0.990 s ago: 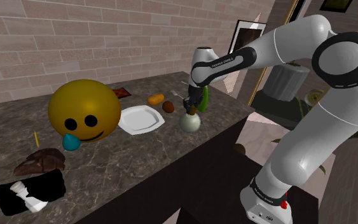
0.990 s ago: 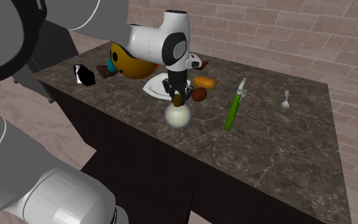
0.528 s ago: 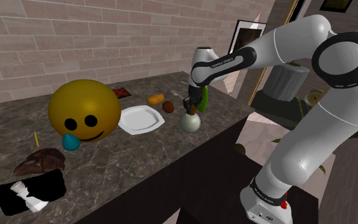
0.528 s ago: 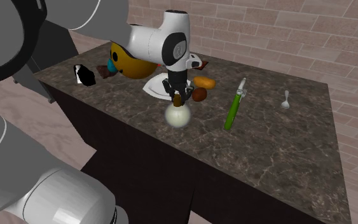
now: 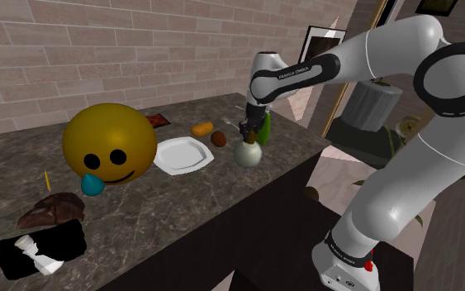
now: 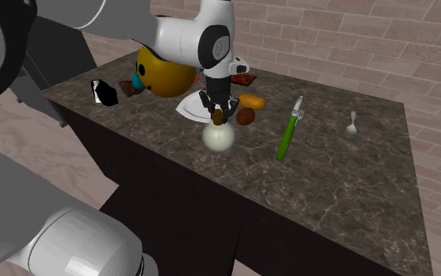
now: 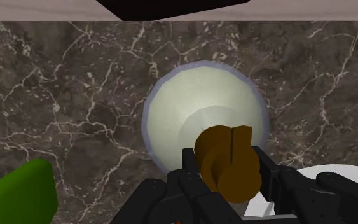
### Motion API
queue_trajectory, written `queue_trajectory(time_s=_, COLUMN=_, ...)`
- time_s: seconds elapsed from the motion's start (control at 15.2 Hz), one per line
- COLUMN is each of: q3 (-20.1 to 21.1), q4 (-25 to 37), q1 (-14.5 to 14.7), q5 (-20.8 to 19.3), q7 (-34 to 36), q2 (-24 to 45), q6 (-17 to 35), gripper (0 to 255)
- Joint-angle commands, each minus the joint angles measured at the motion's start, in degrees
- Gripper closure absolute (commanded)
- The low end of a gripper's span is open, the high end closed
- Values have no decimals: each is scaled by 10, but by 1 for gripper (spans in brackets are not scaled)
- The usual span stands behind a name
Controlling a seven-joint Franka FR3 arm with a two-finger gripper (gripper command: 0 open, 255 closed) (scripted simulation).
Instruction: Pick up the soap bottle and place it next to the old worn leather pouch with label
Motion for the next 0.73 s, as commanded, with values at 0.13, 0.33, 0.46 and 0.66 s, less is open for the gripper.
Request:
queue_trajectory(time_s=0.13, q3=1, q4=21, q1=0, q5=-1, q7=0, q2=-12, q6=-33, gripper=255)
queue_trajectory(time_s=0.33, q3=1, q4=37, q1=0, q5=-1, q7=0, q2=-19, q6=-56, gripper=255)
queue_trajectory(time_s=0.46, q3=1, q4=48, q1=0, q5=-1, q7=0, q2=-24, q6=-72, gripper=255)
queue_trajectory(time_s=0.66, q3=2, q4=65, q1=0, q5=-1, q7=0, q2=-30, q6=-95, gripper=255)
